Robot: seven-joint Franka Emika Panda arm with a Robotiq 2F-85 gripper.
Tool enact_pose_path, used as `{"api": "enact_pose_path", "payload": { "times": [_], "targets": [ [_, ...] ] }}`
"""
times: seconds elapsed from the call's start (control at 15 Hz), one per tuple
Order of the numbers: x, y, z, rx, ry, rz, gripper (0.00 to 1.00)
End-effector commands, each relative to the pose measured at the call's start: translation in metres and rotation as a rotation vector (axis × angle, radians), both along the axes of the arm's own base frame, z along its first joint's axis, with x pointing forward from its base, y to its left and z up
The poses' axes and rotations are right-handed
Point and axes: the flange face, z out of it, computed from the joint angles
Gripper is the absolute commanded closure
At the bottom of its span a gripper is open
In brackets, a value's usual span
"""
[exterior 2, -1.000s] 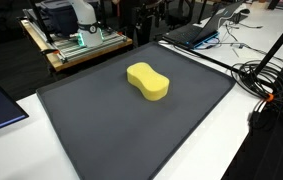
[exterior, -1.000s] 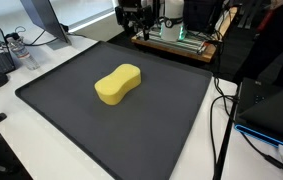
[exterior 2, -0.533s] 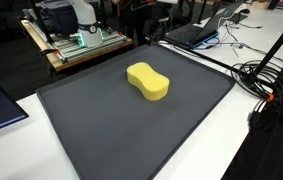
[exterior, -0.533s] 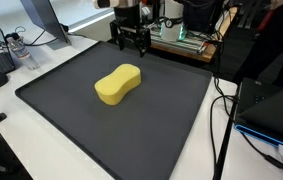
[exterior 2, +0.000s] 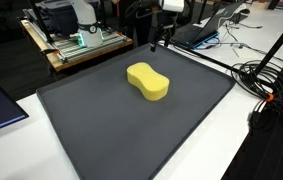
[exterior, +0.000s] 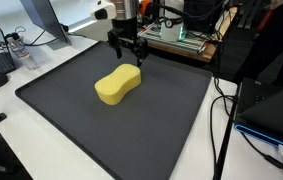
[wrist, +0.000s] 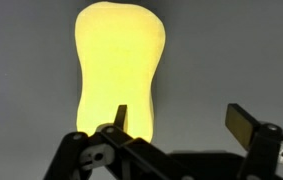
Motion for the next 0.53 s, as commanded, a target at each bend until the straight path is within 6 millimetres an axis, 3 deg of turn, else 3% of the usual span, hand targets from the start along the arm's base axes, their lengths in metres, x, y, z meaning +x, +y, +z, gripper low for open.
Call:
{"api": "enact_pose_path", "payload": {
  "times": [0.0,0.47],
  "targets": [
    [0.000,0.000,0.001,0.000,0.000,0.000,0.00],
    [0.018,0.007,-0.049,-0.129,0.007,-0.068,0.00]
  ]
}}
